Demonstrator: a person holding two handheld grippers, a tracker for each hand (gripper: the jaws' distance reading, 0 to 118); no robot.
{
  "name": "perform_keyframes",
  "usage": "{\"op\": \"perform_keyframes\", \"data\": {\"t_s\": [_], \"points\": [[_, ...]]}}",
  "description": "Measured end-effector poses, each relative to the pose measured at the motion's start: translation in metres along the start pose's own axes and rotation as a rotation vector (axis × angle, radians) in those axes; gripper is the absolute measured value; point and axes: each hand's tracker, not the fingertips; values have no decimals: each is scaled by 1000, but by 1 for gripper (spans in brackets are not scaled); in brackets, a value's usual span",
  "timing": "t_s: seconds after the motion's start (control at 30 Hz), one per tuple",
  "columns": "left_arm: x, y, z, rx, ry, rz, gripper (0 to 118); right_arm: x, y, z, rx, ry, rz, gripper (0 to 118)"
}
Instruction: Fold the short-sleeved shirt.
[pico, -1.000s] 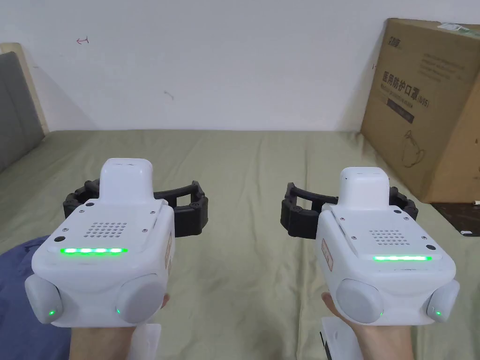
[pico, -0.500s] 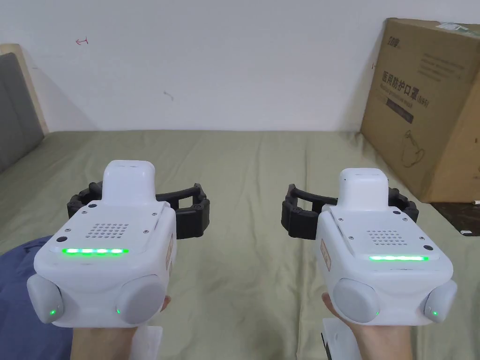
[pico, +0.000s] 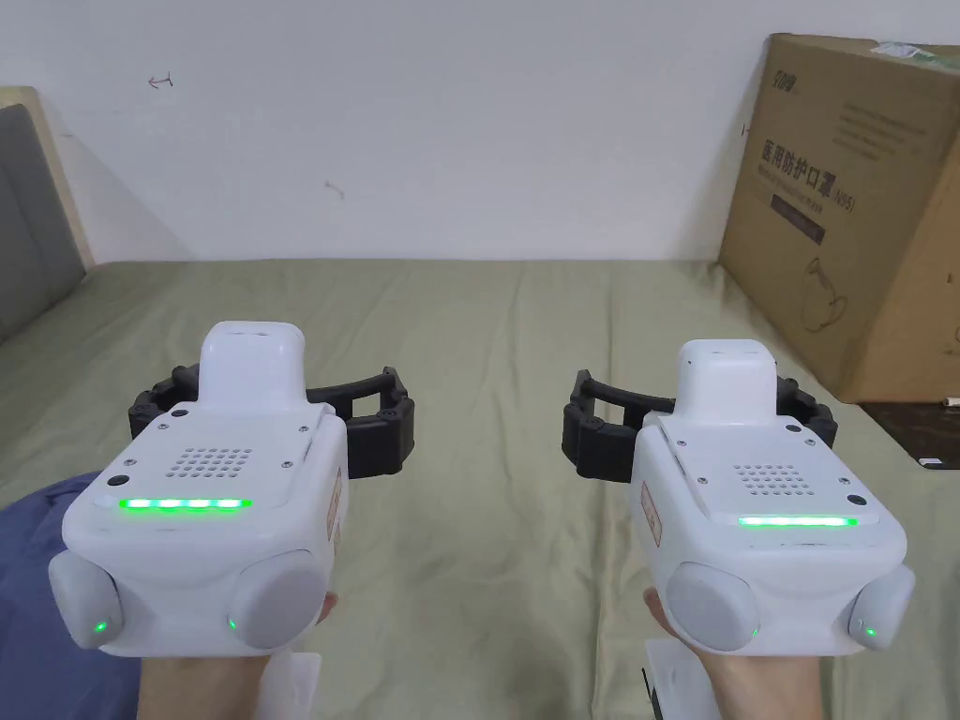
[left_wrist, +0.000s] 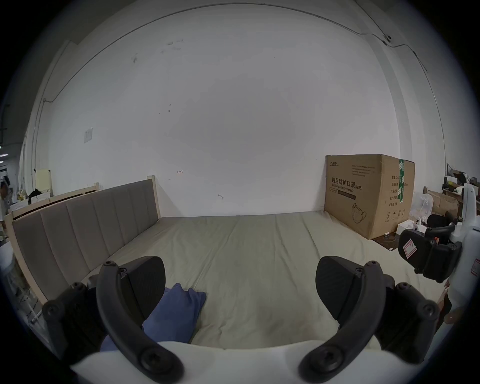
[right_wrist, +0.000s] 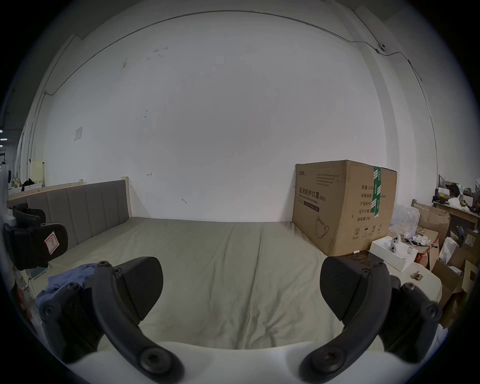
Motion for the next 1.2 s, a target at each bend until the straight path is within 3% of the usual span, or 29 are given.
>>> {"op": "perform_keyframes", "data": {"t_s": [1.2], "points": [[1, -2, -1, -11, -10, -2, 116, 0, -4, -1, -27, 0, -3, 118]]}}
